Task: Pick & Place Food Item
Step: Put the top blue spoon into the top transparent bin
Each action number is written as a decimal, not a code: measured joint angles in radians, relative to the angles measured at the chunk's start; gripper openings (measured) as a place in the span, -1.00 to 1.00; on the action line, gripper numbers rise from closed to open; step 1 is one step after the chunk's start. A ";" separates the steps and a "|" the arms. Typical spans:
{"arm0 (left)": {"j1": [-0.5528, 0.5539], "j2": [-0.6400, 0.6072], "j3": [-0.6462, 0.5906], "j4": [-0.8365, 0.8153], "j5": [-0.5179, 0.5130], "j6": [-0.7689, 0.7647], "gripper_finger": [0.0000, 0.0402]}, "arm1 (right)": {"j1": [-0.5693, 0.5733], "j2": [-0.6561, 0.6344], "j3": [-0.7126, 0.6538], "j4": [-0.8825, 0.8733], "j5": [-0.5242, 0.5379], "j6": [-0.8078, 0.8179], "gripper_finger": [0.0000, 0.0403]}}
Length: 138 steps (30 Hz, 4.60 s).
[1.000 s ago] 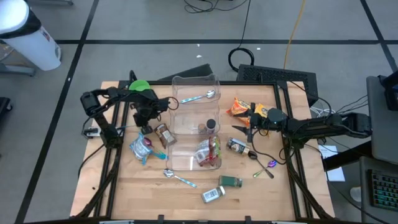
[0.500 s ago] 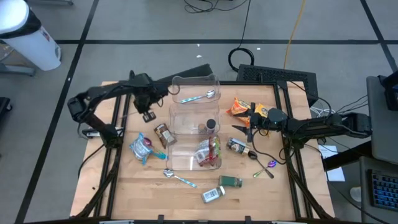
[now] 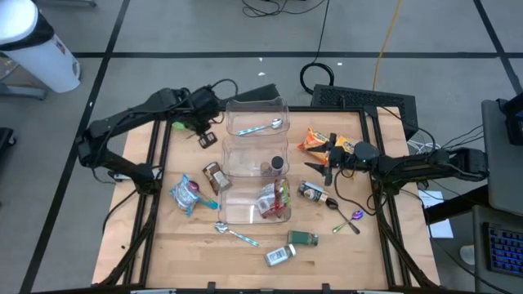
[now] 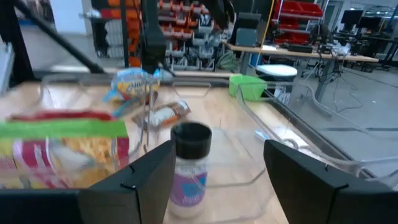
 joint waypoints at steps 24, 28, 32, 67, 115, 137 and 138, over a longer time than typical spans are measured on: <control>-0.544 0.001 -0.481 1.622 0.033 0.117 -0.99 | 0.205 0.000 0.000 0.125 0.066 0.254 0.19; -0.650 0.001 -0.578 1.805 -0.054 0.112 -0.99 | 0.244 0.000 0.000 0.157 0.158 0.252 0.19; -0.723 0.001 -0.638 1.908 -0.160 0.163 -0.99 | 0.268 0.000 0.000 0.175 0.186 0.255 0.19; -0.043 0.140 -0.108 0.877 -0.084 0.172 -0.98 | 0.257 0.002 0.000 0.022 0.391 0.023 0.18; 0.013 0.792 0.544 0.249 0.015 0.162 -0.99 | 0.247 0.002 0.000 -0.038 0.392 0.104 -0.03; 0.011 0.854 0.544 0.214 0.053 0.212 -0.80 | 0.247 0.002 0.000 -0.038 0.392 0.108 -0.05; 0.011 0.854 0.544 0.213 0.054 0.211 -0.76 | 0.247 0.002 0.000 -0.038 0.392 0.105 -0.05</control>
